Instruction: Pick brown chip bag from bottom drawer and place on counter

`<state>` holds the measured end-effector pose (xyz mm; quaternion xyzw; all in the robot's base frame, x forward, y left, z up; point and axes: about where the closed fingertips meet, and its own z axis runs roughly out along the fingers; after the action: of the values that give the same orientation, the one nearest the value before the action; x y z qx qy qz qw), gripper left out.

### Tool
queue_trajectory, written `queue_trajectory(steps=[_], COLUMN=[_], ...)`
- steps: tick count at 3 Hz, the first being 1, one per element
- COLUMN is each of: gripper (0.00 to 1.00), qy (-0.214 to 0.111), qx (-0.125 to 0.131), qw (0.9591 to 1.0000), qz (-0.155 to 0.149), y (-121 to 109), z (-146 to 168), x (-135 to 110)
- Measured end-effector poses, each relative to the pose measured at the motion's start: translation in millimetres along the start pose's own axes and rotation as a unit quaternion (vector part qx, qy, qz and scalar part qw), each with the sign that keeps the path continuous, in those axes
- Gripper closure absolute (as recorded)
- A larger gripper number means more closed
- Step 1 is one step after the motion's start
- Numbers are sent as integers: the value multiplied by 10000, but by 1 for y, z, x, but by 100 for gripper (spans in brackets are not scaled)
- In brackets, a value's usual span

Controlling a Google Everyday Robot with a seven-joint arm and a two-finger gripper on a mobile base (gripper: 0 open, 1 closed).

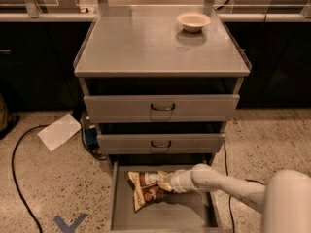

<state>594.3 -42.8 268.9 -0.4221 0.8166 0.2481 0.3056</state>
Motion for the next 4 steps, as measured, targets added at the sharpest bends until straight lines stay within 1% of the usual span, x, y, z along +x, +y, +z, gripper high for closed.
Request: queue_trajectory(steps=[1, 2, 3, 4], gripper=[100, 100, 100, 100], qy=[-793, -1401, -1401, -1272], qx=[-144, -125, -125, -126], qw=[9966, 9900, 9900, 9916], qz=[-148, -129, -129, -218], y=[29, 32, 32, 43], z=[-72, -144, -144, -154], x=[-61, -106, -106, -123])
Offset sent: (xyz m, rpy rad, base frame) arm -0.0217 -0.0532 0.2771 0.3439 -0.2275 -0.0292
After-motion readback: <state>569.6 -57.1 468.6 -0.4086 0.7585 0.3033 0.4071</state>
